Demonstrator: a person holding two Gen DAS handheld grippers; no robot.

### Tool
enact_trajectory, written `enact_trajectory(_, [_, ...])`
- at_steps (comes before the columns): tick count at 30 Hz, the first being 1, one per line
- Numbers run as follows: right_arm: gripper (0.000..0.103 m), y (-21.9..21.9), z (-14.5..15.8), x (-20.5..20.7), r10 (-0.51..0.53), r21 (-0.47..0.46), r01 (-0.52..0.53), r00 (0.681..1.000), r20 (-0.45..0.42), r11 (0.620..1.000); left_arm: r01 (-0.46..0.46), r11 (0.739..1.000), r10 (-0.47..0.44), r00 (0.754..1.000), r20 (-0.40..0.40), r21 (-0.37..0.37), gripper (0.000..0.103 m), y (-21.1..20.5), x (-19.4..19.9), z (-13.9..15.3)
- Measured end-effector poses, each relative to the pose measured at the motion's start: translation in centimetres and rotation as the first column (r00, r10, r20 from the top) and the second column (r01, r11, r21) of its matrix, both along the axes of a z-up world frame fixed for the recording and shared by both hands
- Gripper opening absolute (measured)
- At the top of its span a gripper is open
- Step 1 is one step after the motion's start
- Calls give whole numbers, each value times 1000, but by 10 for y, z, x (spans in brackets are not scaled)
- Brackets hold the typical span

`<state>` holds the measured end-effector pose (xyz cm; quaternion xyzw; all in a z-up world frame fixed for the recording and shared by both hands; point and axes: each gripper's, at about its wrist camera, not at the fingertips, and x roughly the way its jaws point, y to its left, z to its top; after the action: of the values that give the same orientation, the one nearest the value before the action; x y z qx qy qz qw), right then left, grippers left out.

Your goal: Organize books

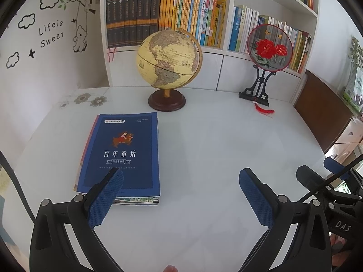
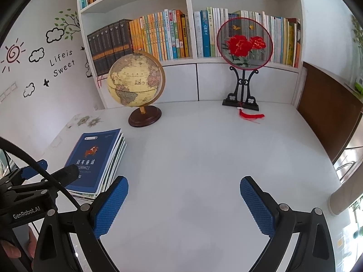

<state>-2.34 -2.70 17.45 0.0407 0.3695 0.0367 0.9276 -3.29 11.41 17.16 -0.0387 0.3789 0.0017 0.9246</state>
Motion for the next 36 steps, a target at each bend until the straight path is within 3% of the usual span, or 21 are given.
enact_trajectory(36, [99,-3,-7,2,-13,19,13,999,-33,1000,10,1000,-10,1000,-16,8,102,-3,3,-4])
